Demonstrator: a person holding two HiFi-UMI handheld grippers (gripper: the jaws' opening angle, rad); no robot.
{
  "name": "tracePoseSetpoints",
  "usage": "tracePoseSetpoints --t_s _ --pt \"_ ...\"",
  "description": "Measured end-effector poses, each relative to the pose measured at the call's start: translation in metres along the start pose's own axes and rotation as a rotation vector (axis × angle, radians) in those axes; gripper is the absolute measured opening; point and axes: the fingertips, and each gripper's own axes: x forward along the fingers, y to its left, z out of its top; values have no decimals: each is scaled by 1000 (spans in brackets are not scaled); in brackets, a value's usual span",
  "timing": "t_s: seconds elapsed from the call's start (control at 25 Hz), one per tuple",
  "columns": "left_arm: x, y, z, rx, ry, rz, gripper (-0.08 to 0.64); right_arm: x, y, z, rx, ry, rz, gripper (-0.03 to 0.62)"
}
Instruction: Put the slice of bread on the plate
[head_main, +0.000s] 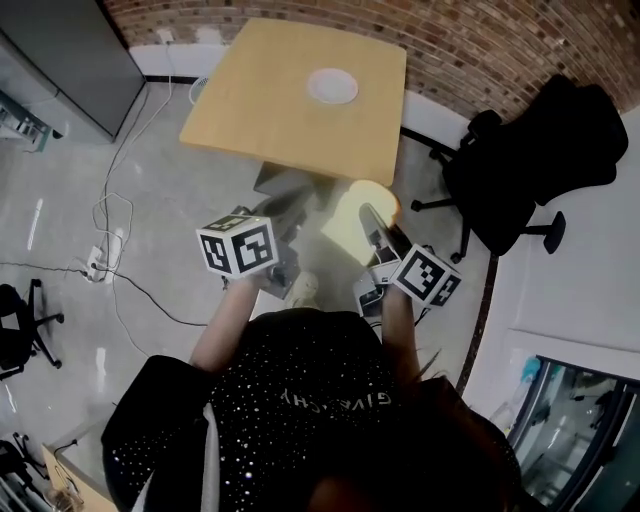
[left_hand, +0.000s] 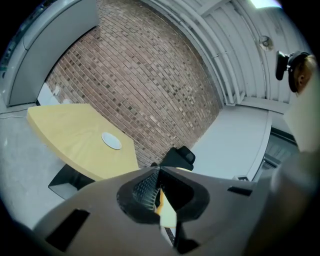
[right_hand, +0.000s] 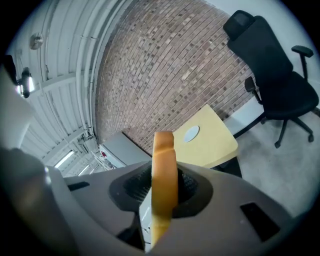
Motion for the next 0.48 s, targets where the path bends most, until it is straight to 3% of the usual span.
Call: tracePoseSetpoints --t_s 0.48 --pt "41 22 7 -15 29 33 11 34 -28 29 13 26 7 98"
